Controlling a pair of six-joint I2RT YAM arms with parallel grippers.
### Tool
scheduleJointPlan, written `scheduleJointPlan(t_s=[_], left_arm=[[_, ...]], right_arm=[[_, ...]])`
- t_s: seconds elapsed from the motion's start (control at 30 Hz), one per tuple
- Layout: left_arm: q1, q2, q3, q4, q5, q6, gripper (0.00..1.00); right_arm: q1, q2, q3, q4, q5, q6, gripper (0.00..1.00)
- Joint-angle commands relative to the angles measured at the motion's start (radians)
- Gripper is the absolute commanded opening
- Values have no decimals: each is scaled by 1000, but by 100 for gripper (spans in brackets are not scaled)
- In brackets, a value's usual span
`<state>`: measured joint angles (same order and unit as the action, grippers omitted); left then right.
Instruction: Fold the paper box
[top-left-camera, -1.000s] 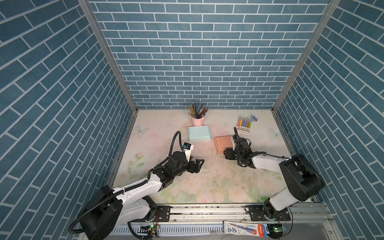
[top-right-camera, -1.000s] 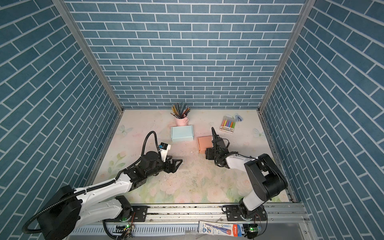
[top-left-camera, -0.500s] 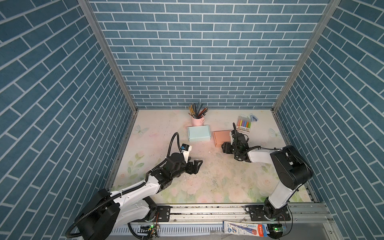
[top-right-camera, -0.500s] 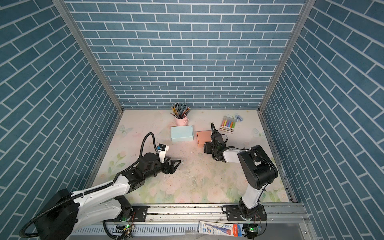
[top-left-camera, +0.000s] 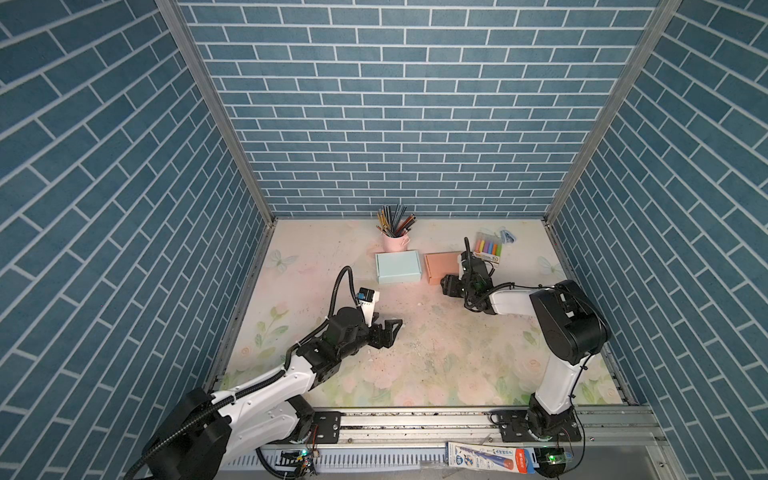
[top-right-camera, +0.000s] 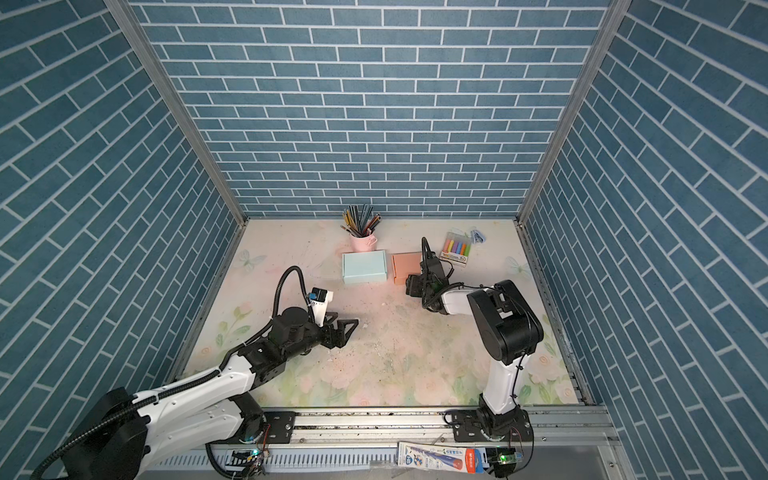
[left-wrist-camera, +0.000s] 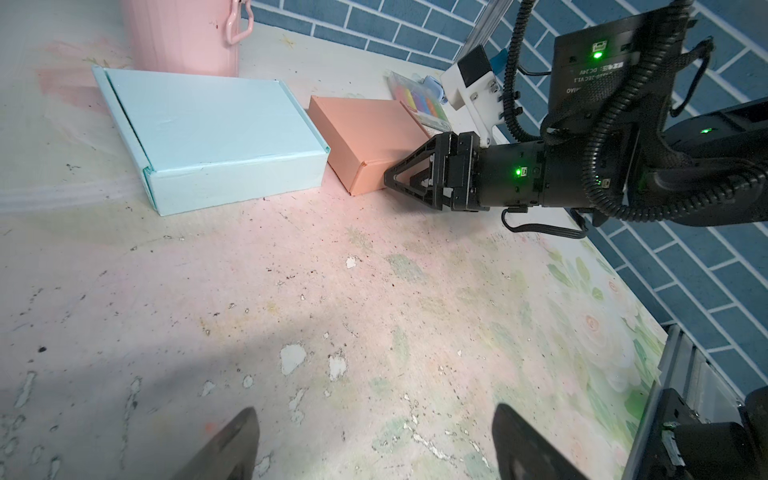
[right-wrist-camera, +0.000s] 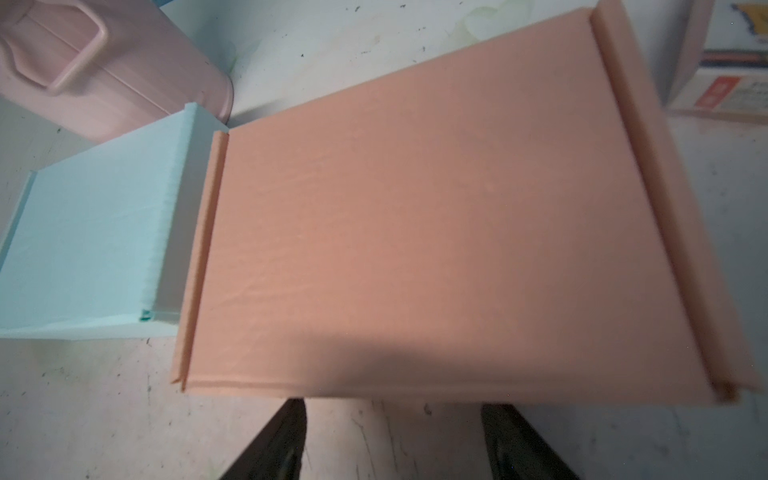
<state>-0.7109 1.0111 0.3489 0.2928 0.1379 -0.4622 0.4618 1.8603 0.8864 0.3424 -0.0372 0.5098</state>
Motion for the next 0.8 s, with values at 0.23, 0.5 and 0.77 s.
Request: scheduleJointPlan(t_s=[0.23, 0.5, 0.77], left_arm=[[17, -45, -20, -40, -16, 3, 88], [21, -46, -18, -45, -16, 5, 88], [24, -46, -16, -52, -22, 6, 88]], right_arm=[[-12, 74, 44, -46, 5, 47, 68], [-15, 74, 43, -49, 16, 39, 68], [-15, 45, 22, -43, 14, 32, 67]])
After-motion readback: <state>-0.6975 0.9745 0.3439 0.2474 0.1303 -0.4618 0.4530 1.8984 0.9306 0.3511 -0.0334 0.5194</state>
